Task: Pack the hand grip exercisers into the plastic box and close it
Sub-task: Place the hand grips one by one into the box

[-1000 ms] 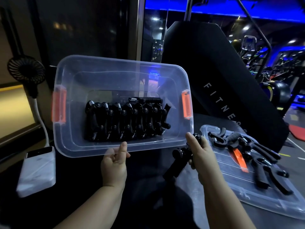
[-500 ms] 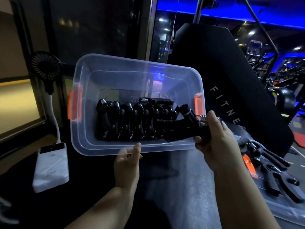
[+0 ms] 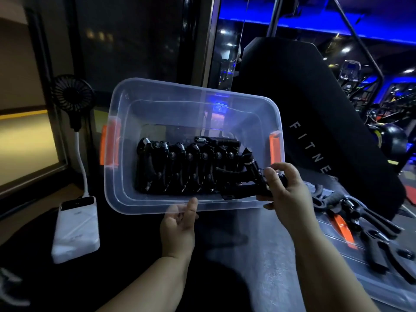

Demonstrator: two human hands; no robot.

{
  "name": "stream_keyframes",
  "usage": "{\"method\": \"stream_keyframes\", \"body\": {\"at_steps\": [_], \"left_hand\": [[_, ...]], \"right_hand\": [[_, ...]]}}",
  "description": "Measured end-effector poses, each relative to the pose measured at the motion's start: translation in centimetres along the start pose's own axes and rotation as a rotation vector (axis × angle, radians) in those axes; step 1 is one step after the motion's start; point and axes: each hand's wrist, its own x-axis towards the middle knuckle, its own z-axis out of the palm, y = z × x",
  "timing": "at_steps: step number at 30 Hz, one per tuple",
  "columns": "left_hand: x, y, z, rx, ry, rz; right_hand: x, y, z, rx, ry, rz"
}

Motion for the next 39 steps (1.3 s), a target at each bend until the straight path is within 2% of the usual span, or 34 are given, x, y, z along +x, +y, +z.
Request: {"method": "stream_keyframes", "body": {"at_steps": [4, 13, 18, 22, 28, 32, 39], "left_hand": [[0.2, -0.3, 0.1, 0.007, 0.016, 0.022], [0.3, -0.7, 0.1, 0.008, 0.02, 0.028], [0.4, -0.8, 0.1, -0.019, 0.01, 0.04], [0.3, -0.5, 0.2, -0.038, 0.021, 0.043], [0.2, -0.4, 0.1, -0.032, 0.025, 0.017], [0.1, -0.1, -0.1, -0.081, 0.034, -0.022], [0.2, -0.1, -0.5, -0.043, 0.035, 0.018]], "right_hand": [[0.4, 0.6, -1.3, -0.357, 0.021, -0.102], [0.3, 0.7, -1.7, -0.482, -0.08, -0.023], [0.7, 0.2, -1.4, -0.534, -0.067, -0.013], [1.3, -0.5, -1.2, -0.59, -0.029, -0.077], [2.9, -2.1, -0.7, -0.747, -0.207, -0.1], [3.6, -3.6, 0.7, -0.842, -0.23, -0.187], [6.0, -5.9, 5.3, -0.711, -0.233, -0.345]]}}
